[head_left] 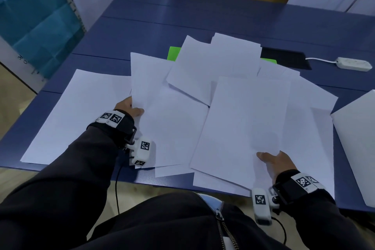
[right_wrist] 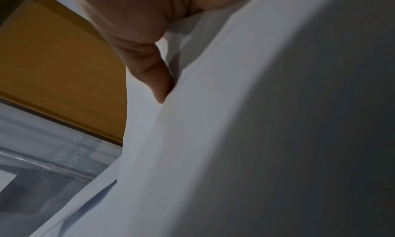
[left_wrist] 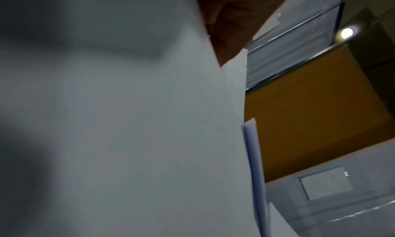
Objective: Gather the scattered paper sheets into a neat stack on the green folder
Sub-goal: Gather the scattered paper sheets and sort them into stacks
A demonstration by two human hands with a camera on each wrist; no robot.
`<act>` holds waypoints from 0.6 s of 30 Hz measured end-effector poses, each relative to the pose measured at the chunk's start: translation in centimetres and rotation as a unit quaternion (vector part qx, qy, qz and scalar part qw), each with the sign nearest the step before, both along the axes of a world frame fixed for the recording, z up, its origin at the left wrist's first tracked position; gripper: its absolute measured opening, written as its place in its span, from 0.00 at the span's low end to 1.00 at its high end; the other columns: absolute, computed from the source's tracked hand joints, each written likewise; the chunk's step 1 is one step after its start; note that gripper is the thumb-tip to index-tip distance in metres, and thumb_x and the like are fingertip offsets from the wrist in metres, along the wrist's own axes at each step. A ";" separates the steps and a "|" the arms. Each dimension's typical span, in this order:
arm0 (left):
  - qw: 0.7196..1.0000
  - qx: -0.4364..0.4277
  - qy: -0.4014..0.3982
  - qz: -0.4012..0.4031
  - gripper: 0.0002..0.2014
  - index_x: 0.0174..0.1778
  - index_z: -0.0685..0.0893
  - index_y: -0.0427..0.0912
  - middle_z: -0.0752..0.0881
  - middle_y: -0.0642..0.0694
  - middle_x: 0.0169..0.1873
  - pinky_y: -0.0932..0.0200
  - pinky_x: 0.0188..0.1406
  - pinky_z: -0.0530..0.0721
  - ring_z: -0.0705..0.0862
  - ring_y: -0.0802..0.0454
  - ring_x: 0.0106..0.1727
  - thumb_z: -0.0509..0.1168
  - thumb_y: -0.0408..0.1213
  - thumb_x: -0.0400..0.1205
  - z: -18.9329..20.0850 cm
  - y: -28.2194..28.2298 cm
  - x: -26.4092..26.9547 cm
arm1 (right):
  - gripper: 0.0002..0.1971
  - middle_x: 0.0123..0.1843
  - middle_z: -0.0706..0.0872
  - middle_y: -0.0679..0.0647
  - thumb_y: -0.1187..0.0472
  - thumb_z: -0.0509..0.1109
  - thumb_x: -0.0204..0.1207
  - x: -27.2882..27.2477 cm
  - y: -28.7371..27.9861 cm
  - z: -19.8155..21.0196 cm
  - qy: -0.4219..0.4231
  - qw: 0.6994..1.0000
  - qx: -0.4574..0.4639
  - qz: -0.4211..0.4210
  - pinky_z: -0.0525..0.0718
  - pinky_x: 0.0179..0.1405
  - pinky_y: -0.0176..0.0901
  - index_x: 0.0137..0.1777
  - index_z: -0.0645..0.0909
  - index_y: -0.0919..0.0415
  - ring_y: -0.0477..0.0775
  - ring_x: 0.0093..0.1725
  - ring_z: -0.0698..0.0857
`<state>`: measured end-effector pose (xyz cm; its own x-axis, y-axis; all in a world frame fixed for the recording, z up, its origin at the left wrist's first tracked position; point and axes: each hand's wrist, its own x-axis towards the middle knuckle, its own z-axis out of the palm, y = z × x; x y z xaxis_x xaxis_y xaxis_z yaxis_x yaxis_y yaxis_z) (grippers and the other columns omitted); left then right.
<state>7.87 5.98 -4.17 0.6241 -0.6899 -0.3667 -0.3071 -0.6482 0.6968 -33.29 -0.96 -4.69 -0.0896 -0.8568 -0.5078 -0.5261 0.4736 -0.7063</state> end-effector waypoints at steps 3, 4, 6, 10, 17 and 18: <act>0.997 -0.059 0.047 0.007 0.20 0.66 0.78 0.38 0.83 0.37 0.62 0.53 0.62 0.76 0.81 0.39 0.63 0.68 0.31 0.78 -0.3 0.9 0.2 | 0.30 0.68 0.76 0.70 0.61 0.71 0.76 -0.5 -0.6 0.2 0.007 1.000 0.003 -0.019 0.70 0.67 0.59 0.72 0.66 0.77 0.70 0.68 0.75; 0.994 -0.086 0.072 0.009 0.18 0.64 0.79 0.39 0.84 0.37 0.60 0.49 0.66 0.77 0.82 0.39 0.62 0.68 0.31 0.78 -0.4 1.4 0.2 | 0.30 0.69 0.75 0.71 0.61 0.71 0.75 -0.6 -0.7 0.2 0.012 1.000 0.003 -0.023 0.70 0.67 0.60 0.71 0.66 0.77 0.70 0.67 0.75; 0.973 -0.161 0.161 0.039 0.17 0.57 0.83 0.42 0.86 0.37 0.55 0.38 0.70 0.75 0.83 0.37 0.61 0.71 0.30 0.72 -1.0 2.2 0.8 | 0.31 0.70 0.75 0.70 0.60 0.71 0.75 -0.7 -0.9 0.1 0.012 1.000 0.006 -0.028 0.70 0.68 0.60 0.72 0.66 0.76 0.68 0.64 0.76; 0.947 -0.231 0.209 0.081 0.14 0.45 0.84 0.51 0.91 0.58 0.36 0.54 0.57 0.84 0.89 0.58 0.44 0.69 0.25 0.74 -0.9 3.1 1.4 | 0.35 0.74 0.71 0.69 0.59 0.72 0.74 -0.8 -1.1 -0.2 -0.001 0.999 0.006 -0.039 0.69 0.67 0.58 0.75 0.62 0.76 0.68 0.71 0.72; 0.930 -0.250 0.268 0.029 0.17 0.51 0.83 0.44 0.92 0.54 0.36 0.59 0.47 0.87 0.88 0.52 0.42 0.59 0.17 0.79 0.7 2.7 -1.2 | 0.25 0.65 0.80 0.65 0.58 0.73 0.72 -0.7 -1.4 -0.8 -0.011 0.999 0.003 -0.037 0.72 0.58 0.53 0.65 0.74 0.71 0.62 0.56 0.78; 0.926 -0.251 0.282 0.018 0.17 0.51 0.83 0.43 0.92 0.53 0.37 0.59 0.46 0.87 0.88 0.51 0.43 0.59 0.18 0.79 1.0 2.5 -1.5 | 0.24 0.63 0.80 0.63 0.59 0.73 0.73 -0.7 -1.4 -0.7 -0.014 0.999 0.003 -0.038 0.71 0.58 0.52 0.64 0.74 0.71 0.61 0.55 0.77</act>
